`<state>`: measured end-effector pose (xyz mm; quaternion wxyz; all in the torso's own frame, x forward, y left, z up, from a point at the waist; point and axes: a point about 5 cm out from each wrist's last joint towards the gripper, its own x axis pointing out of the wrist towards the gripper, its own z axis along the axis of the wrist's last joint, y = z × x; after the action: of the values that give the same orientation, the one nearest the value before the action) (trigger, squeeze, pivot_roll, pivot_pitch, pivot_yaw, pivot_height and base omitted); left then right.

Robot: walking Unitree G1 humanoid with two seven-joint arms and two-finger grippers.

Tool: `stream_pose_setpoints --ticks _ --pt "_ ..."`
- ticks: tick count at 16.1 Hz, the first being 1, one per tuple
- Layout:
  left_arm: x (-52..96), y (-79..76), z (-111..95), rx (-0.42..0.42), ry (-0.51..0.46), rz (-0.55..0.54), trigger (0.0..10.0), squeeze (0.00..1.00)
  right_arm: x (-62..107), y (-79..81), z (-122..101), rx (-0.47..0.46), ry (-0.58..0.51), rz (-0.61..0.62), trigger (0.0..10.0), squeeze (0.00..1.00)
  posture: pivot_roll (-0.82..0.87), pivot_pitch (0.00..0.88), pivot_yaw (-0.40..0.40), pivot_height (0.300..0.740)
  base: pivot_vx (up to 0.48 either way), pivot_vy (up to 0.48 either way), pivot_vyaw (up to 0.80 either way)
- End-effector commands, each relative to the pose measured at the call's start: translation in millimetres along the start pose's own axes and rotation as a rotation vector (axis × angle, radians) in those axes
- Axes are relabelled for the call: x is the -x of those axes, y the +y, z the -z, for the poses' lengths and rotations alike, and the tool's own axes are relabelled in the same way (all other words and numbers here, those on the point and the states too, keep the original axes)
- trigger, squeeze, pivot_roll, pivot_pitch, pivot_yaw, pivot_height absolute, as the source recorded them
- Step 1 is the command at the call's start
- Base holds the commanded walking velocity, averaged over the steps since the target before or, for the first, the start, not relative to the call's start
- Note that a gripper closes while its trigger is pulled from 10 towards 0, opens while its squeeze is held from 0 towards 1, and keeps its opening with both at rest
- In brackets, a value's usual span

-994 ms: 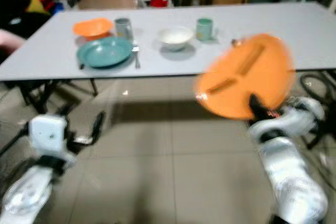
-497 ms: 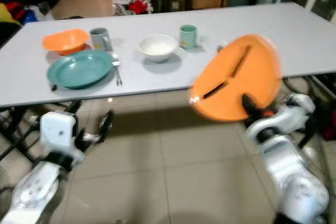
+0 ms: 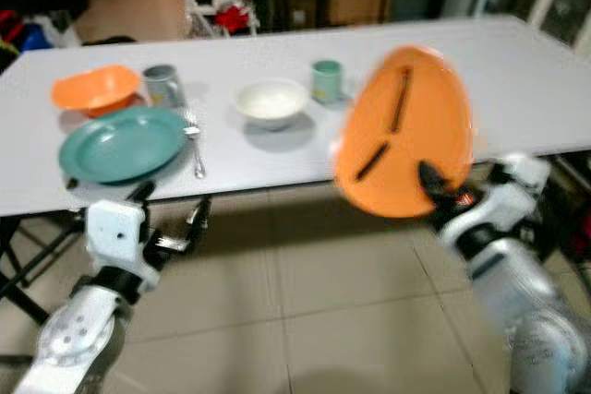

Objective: Setting the table

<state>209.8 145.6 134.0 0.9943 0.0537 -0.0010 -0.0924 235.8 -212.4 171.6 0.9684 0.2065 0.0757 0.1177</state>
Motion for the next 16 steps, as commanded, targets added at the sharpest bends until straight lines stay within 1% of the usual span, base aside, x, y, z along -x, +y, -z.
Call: stream_pose_setpoints --ticks 1,2,3,4,5,6,7,9,10,11,13,15,16 --pt "-1.9 0.5 -1.4 0.0 -0.004 -0.017 10.0 0.0 3.6 5.2 -7.5 0.038 -0.038 -0.043 10.0 0.0 -0.2 0.0 0.023 0.74 0.0 0.0 0.0" --pt "-0.1 3.9 0.1 0.032 0.017 -0.06 10.0 0.0 3.8 9.7 -6.1 0.132 -0.024 -0.073 10.0 0.0 -0.2 0.0 0.027 0.74 0.0 0.0 0.0" --pt "0.8 7.8 0.8 0.052 0.021 -0.098 10.0 0.0 2.8 13.3 -6.6 0.196 -0.03 -0.086 10.0 0.0 -0.2 0.0 0.03 0.74 0.0 0.0 0.0" --pt "1.7 11.3 1.0 0.053 0.02 -0.128 10.0 0.0 -0.6 15.3 -7.7 0.32 -0.054 -0.058 10.0 0.0 -0.19 0.004 0.032 0.74 0.0 0.0 0.0" --pt "1.7 13.0 1.6 0.033 0.027 -0.14 10.0 0.0 -3.2 18.8 -7.5 0.428 -0.076 -0.049 10.0 0.0 -0.19 0.006 0.03 0.74 0.0 0.0 0.0" --pt "1.1 13.5 2.2 0.011 0.032 -0.141 10.0 0.0 -3.9 19.8 -7.4 0.469 -0.101 -0.027 10.0 0.0 -0.19 0.008 0.028 0.74 0.0 0.0 0.0" --pt "-0.5 15.0 -0.2 -0.011 0.016 -0.164 10.0 0.0 -3.5 23.6 -1.7 0.549 -0.135 -0.002 10.0 0.0 -0.18 0.013 0.026 0.74 0.0 -0.48 0.0" --pt "-2.9 18.2 -4.0 -0.022 -0.002 -0.201 10.0 0.0 -4.2 27.5 5.0 0.573 -0.147 0.006 10.0 0.0 -0.16 0.022 0.022 0.74 0.0 -0.48 0.0" --pt "-4.8 19.8 -7.0 -0.02 -0.013 -0.224 10.0 0.0 -6.1 29.0 9.2 0.554 -0.157 0.018 10.0 0.0 -0.16 0.022 0.022 0.74 0.0 -0.48 0.0" --pt "-5.3 19.4 -7.9 -0.022 -0.015 -0.224 10.0 0.0 -7.4 29.7 11.3 0.544 -0.156 0.011 10.0 0.0 -0.15 0.023 0.023 0.74 0.0 -0.48 0.0" --pt "-5.9 17.7 -8.4 -0.029 -0.014 -0.22 10.0 0.0 -10.9 30.5 15.3 0.464 -0.132 -0.009 10.0 0.0 -0.15 0.023 0.028 0.74 0.0 -0.48 0.0" --pt "-6.4 15.1 -8.3 -0.029 -0.015 -0.204 10.0 0.0 -11.6 28.9 15.0 0.426 -0.127 -0.007 10.0 0.0 -0.15 0.021 0.033 0.74 0.0 -0.48 0.0" --pt "-6.6 14.6 -8.6 -0.031 -0.019 -0.199 10.0 0.0 -11.8 27.6 16.0 0.385 -0.113 -0.009 10.0 0.0 -0.15 0.018 0.035 0.74 0.0 -0.386 0.0"
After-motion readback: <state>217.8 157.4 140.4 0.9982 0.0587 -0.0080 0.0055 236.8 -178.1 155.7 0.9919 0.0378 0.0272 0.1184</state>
